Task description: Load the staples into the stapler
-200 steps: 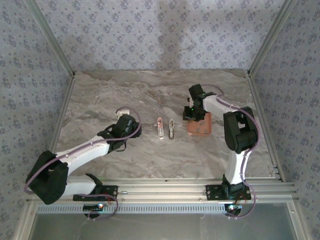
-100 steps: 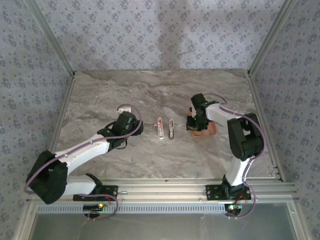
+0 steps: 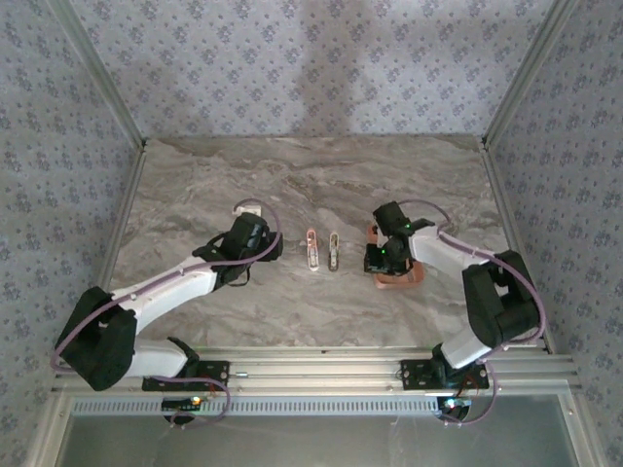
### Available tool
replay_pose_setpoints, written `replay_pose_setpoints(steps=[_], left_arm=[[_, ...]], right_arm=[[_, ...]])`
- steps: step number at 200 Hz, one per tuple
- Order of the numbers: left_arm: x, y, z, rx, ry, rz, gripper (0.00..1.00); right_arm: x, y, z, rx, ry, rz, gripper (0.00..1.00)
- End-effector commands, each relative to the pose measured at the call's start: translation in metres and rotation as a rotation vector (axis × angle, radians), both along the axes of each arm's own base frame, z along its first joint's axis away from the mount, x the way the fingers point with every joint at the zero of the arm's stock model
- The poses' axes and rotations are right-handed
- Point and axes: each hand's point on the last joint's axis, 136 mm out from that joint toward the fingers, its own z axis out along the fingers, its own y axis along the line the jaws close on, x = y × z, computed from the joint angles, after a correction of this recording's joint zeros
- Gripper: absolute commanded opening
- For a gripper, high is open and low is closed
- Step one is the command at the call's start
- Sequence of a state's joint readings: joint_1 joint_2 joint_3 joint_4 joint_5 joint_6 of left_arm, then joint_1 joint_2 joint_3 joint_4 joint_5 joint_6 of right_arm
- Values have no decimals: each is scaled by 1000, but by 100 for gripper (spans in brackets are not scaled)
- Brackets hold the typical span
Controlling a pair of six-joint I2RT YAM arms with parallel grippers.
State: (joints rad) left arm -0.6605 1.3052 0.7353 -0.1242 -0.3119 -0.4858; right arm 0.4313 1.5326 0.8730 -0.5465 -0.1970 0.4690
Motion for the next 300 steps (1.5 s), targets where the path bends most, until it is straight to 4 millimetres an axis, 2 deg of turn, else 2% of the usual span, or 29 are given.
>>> replay_pose_setpoints(steps=[1, 40, 71, 78, 92, 105, 143, 178, 209, 297, 300], left_arm=[[1, -6, 8, -43, -24, -34, 86], [-2, -8, 18, -76, -31, -44, 90], [-7, -4, 28, -134, -79, -31, 94], [-7, -2, 28, -148, -90, -23, 98], [-5, 11, 32, -186, -112, 57, 99], [-6, 13, 38, -225, -142, 52, 99], [-6, 33, 43, -238, -186, 126, 99], [-5, 27, 34, -200, -142, 75, 99], [-1, 18, 29, -189, -123, 33, 98], [23, 4, 7, -110, -42, 24, 99], [24, 5, 6, -108, -40, 25, 99]], right_arm=[[-6, 6, 11, 32, -29, -39, 20], [-11, 8, 31, 48, -69, -52, 27], [-5, 5, 51, 37, -92, -70, 30], [-1, 3, 55, 29, -102, -78, 31], [5, -1, 62, 19, -118, -89, 32], [9, -5, 66, 15, -124, -106, 35], [18, -26, 67, 8, -102, -150, 43], [23, -44, 67, -45, -65, -142, 45], [20, -57, 57, -68, 12, -163, 46], [32, -66, 33, -166, 132, -158, 46], [40, -64, 39, -161, 111, -154, 46]])
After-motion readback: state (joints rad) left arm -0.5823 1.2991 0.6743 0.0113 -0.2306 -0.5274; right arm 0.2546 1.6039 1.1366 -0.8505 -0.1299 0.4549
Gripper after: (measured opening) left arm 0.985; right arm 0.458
